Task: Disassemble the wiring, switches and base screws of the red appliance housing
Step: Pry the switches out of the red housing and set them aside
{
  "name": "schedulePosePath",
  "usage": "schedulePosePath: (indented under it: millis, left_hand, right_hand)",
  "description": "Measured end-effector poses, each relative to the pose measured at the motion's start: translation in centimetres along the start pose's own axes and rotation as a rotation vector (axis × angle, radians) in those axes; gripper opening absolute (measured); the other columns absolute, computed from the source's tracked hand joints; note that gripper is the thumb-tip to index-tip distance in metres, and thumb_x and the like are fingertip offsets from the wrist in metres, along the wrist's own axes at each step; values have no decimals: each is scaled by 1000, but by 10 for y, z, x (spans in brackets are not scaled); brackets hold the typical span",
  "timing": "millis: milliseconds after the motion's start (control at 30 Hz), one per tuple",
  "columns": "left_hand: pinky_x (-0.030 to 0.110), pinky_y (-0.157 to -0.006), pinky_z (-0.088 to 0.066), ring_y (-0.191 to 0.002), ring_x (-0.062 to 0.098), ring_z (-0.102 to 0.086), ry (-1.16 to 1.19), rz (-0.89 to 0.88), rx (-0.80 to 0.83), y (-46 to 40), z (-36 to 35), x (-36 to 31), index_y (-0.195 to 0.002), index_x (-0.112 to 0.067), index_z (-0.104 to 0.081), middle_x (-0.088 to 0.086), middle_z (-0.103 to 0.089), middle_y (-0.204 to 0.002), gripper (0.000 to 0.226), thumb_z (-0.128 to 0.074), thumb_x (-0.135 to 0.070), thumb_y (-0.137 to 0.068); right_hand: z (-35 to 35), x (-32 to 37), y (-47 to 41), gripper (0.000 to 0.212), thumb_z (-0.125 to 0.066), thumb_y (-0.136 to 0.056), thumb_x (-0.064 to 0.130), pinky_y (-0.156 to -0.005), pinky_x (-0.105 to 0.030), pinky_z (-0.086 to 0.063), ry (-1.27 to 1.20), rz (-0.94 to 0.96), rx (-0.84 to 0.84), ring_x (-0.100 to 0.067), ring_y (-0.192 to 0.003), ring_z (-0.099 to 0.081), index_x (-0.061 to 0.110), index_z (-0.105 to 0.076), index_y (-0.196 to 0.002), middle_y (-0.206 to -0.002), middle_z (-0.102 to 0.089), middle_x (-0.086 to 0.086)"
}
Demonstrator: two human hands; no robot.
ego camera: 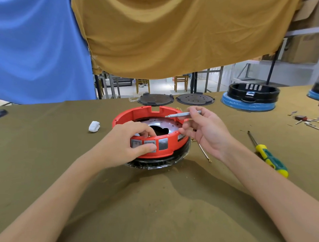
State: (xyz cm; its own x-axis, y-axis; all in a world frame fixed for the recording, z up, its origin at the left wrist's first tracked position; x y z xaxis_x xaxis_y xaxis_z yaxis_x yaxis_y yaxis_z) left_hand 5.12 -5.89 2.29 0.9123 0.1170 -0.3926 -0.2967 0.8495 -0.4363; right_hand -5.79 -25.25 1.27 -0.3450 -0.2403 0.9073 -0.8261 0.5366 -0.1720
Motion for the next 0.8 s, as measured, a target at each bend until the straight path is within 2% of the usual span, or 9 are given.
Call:
schedulePosePath:
  millis: [100,200,300,433,533,600,700,800]
  left_hand:
    - [36,-84,-51,-98,7,-61,1,-16,-4,0,-2,0,-102,-32,-66,-19,-66,-97,18,-69,-42,-87]
    - [35,-83,-51,-97,7,-61,-28,-24,-19,0,-2,0,-102,-34,-66,-19,-66,-96,22,-64,-48,-85]
    - [34,-82,-50,-95,7,-60,-40,-25,-30,1,-3,-2,-103,-33,-67,-19,-66,-95,23,-63,-48,-86]
    - [33,-81,-47,-91,6,-57,-57,-36,-80,1,-2,-7,-105,-30,-67,-18,-63,-91,32,-59,-55,-86]
    - [31,-83,-45,-93,9,-56,-63,-45,-146,1,-4,-15,-107,-27,-67,-14,-62,-92,41,-56,-60,-85]
    - [24,-87,-45,-98,10,-57,-4,-46,-194,0,-6,-20,-105,-25,-69,-13,-62,-97,37,-60,-55,-85]
    - [10,-81,-39,-95,10,-58,53,-64,-296,0,-2,-26,-99,-23,-70,-13,-64,-90,21,-63,-41,-88]
    - [14,-77,-42,-90,10,-58,36,-73,-330,0,0,-29,-92,-23,-71,-12,-68,-85,5,-66,-23,-91]
  right_hand:
    - [0,2,0,12,-42,-107,14,-64,-27,-60,-72,13,-23,-24,-81,-75,5,-50,-110,-92,-76,-16]
    - [-2,2,1,9,-40,-108,12,-67,-26,-60,-100,2,-17,-30,-91,-76,7,-46,-110,-95,-76,-20]
    - [-4,1,2,6,-45,-105,9,-69,-28,-61,-117,-8,-2,-32,-93,-75,8,-47,-111,-94,-76,-19]
    - [-6,1,3,19,-56,-99,4,-70,-29,-61,-115,7,26,-32,-93,-74,7,-50,-117,-89,-73,-13]
    - [-11,2,7,20,-60,-95,2,-68,-27,-60,-103,59,56,-25,-83,-75,6,-50,-112,-85,-74,-11]
    - [-13,3,9,21,-62,-94,2,-67,-26,-60,-80,90,78,-21,-76,-74,7,-49,-109,-82,-74,-9]
    - [-17,5,13,21,-63,-92,3,-65,-24,-60,-36,142,94,-20,-72,-74,8,-48,-107,-79,-73,-7]
    - [-19,6,16,22,-65,-90,5,-63,-23,-59,-14,178,105,-20,-72,-73,8,-50,-105,-79,-74,-7]
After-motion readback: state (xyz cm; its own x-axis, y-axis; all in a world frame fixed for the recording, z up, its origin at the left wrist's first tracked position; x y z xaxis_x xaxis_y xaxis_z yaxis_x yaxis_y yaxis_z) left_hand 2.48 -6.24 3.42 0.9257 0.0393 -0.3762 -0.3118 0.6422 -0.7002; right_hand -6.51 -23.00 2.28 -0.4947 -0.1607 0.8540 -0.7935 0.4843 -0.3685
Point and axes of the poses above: each hand's wrist, its own y-axis away from the middle knuckle, its own z-axis out of the back of the hand, x = y × z, the point moved 4 cm from there along -y, towards the middle knuckle
